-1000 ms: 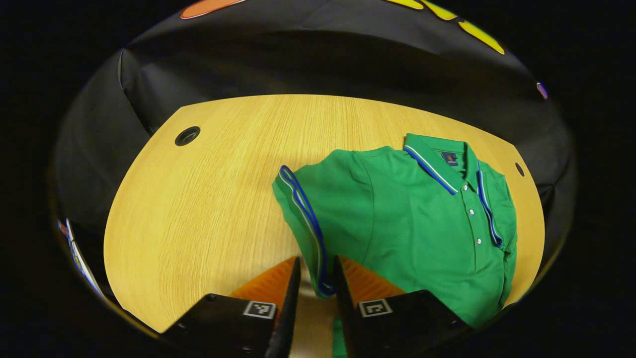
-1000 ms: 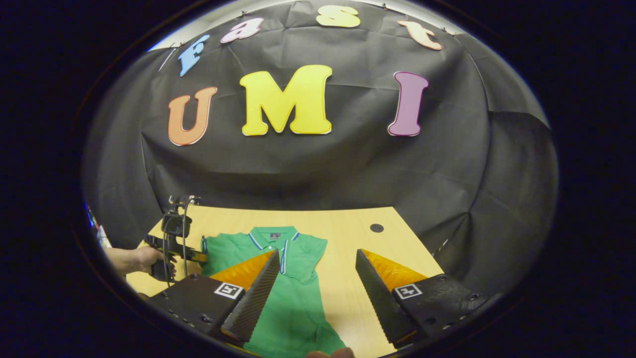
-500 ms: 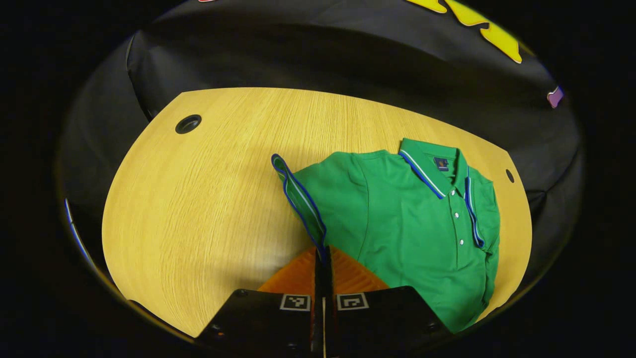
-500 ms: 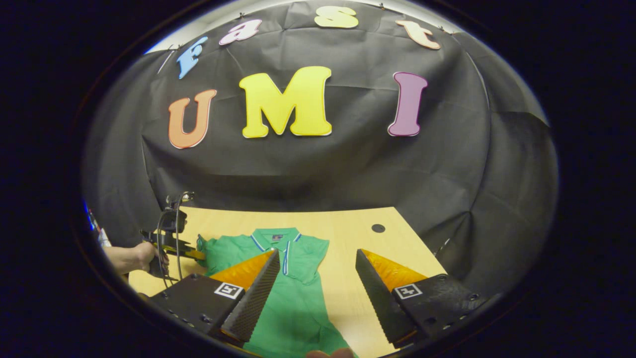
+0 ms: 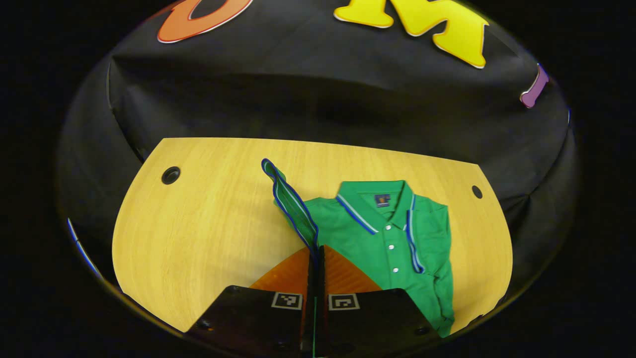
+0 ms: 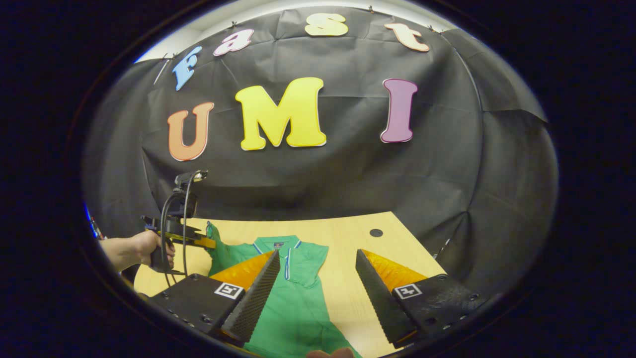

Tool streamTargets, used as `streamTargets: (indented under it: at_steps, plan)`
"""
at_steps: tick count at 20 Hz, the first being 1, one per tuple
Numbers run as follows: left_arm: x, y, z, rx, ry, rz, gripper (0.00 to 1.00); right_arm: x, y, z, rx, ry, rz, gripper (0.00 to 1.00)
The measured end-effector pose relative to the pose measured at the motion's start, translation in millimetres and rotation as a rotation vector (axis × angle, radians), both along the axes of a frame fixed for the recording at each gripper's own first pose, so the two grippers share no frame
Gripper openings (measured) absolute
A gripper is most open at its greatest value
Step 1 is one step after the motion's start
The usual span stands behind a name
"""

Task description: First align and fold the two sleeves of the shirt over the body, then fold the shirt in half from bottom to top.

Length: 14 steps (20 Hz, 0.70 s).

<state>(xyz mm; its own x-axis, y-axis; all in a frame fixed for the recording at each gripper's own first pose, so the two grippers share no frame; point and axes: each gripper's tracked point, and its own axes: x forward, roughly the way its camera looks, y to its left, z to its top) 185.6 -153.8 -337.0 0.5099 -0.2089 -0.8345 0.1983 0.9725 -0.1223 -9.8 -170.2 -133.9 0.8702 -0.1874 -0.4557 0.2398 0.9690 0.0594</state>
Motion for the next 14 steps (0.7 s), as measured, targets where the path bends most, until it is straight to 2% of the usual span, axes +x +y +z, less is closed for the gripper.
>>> streamTargets:
  at_steps: [3, 5, 8, 13, 14]
  plan:
    - [-5.2, -52.7, 9.1, -0.070, 0.016, -0.048, 0.08, -5.4, -15.9, 6.0, 0.000, -0.016, -0.039, 0.94]
    - [-10.7, -72.8, 20.9, -0.106, -0.003, -0.096, 0.20, -7.0, -21.7, 5.1, 0.006, -0.019, -0.055, 0.92]
    - [-10.2, -66.3, 41.9, -0.083, -0.066, -0.084, 1.00, -4.5, -18.8, 5.0, 0.021, -0.021, -0.054, 0.96]
    - [-22.5, -26.2, 81.6, -0.073, -0.143, 0.007, 1.00, 4.0, -1.0, 9.2, 0.021, -0.029, 0.003, 0.96]
    - [-28.7, -17.1, 89.3, -0.081, -0.150, 0.027, 1.00, 5.2, 3.5, 9.4, 0.020, -0.031, 0.018, 0.93]
